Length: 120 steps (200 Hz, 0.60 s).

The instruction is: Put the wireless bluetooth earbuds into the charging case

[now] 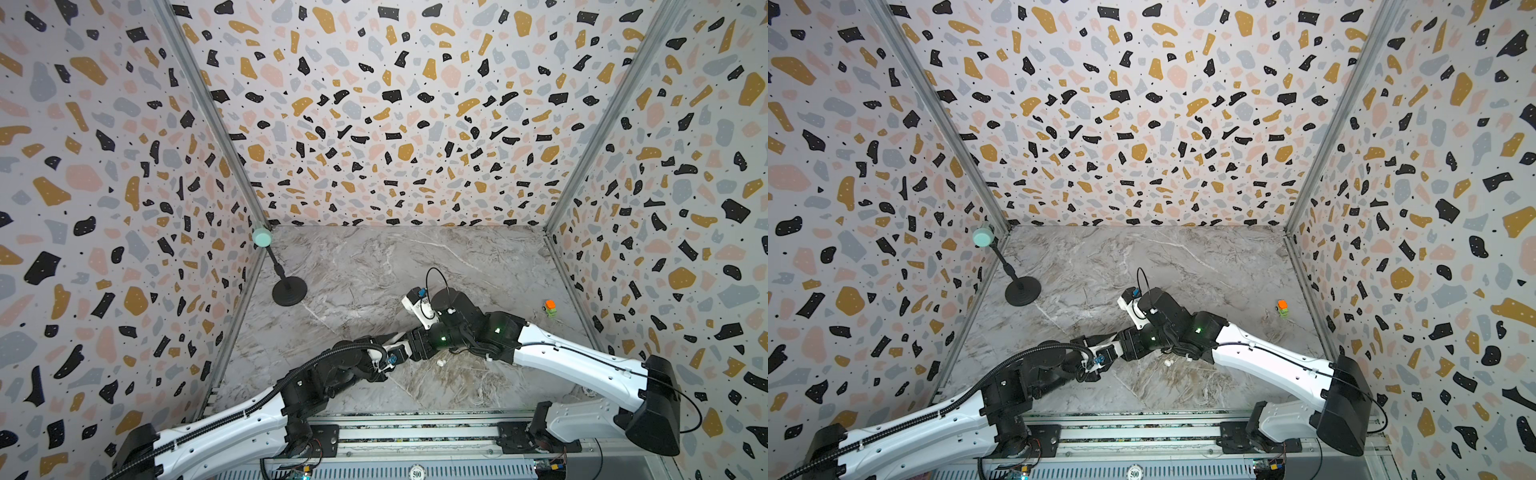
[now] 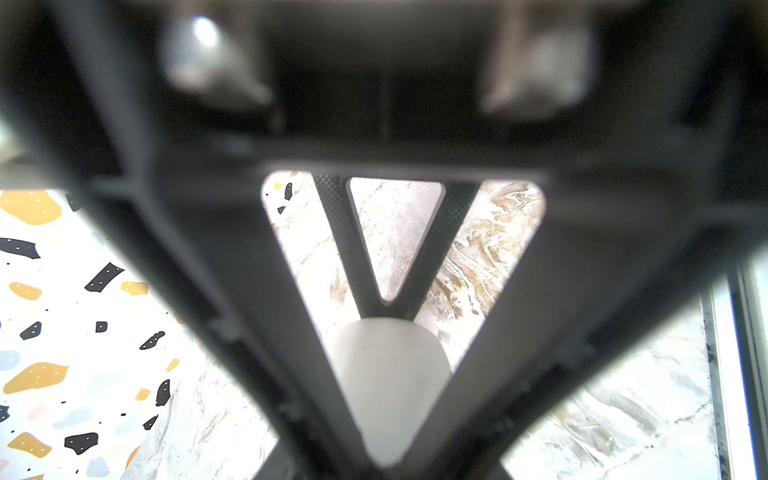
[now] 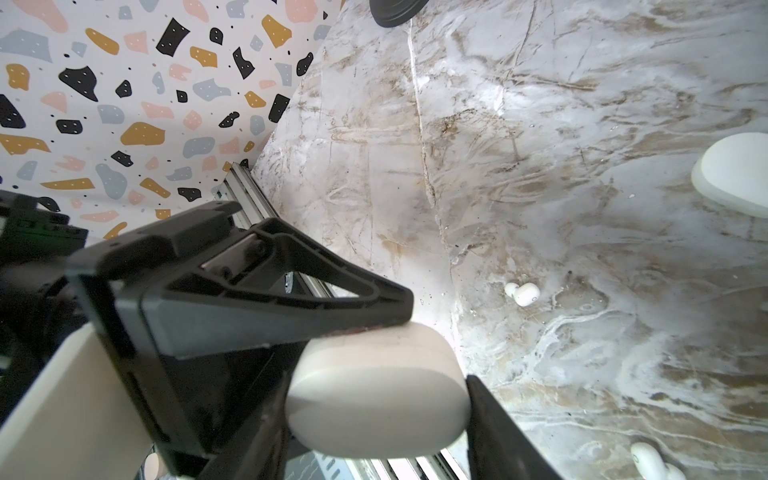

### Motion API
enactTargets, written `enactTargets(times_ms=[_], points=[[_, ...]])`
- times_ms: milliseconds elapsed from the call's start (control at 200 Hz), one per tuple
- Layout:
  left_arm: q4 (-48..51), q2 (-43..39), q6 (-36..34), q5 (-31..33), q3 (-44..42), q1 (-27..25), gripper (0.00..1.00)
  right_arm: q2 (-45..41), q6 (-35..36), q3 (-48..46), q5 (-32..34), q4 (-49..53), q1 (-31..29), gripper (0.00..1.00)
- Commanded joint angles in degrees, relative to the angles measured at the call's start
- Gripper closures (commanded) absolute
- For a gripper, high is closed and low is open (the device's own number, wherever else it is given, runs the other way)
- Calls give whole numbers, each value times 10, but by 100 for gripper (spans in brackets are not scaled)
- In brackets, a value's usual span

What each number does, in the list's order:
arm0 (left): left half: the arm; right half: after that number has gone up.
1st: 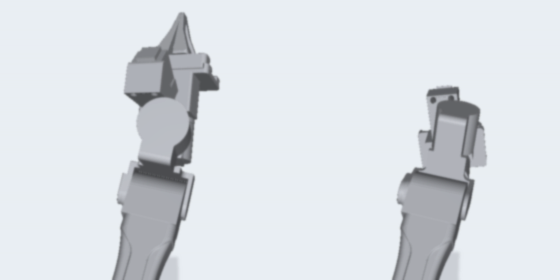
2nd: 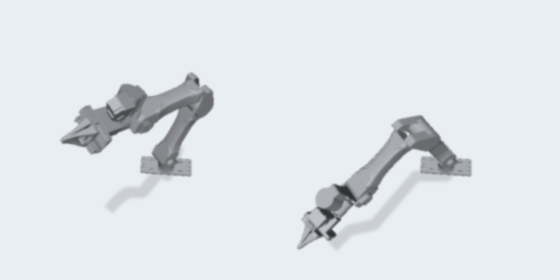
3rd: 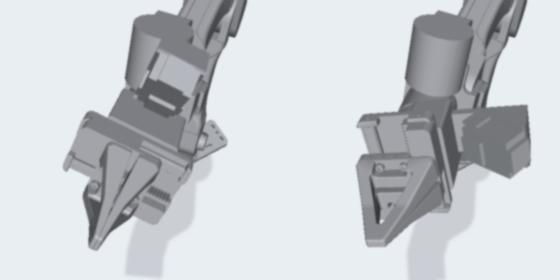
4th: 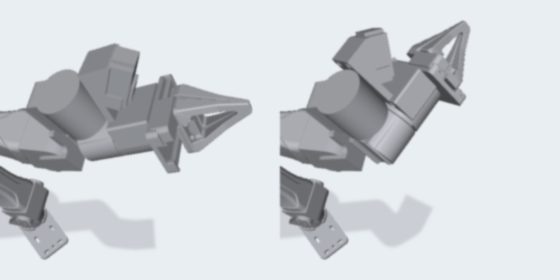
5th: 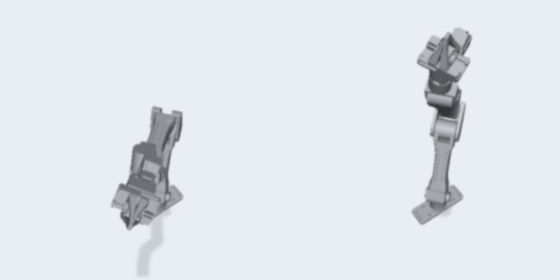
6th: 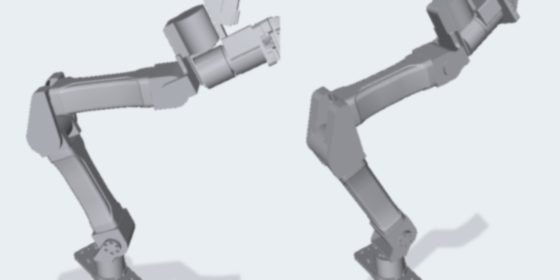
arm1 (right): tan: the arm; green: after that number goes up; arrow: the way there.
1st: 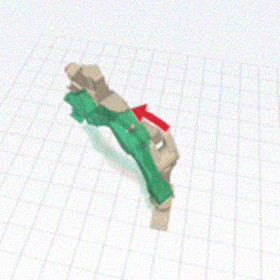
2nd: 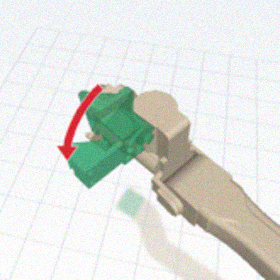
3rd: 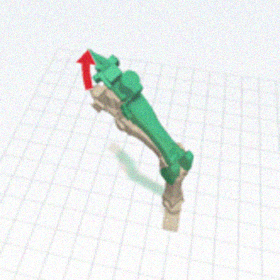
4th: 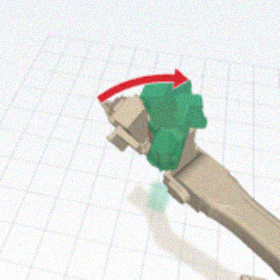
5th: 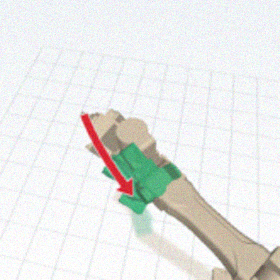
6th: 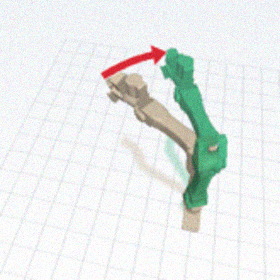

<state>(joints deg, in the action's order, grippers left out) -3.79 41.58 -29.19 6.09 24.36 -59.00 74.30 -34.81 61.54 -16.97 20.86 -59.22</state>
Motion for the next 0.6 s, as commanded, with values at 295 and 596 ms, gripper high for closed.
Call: enactTargets(times_ms=[295,596], points=[[-47,-9,-10,-6,2,-5,100,-7,-8,4,-13,-7,-5,25],[-33,-14,-1,-19,3,-5,100,-23,5,22,1,13,-2,11]])
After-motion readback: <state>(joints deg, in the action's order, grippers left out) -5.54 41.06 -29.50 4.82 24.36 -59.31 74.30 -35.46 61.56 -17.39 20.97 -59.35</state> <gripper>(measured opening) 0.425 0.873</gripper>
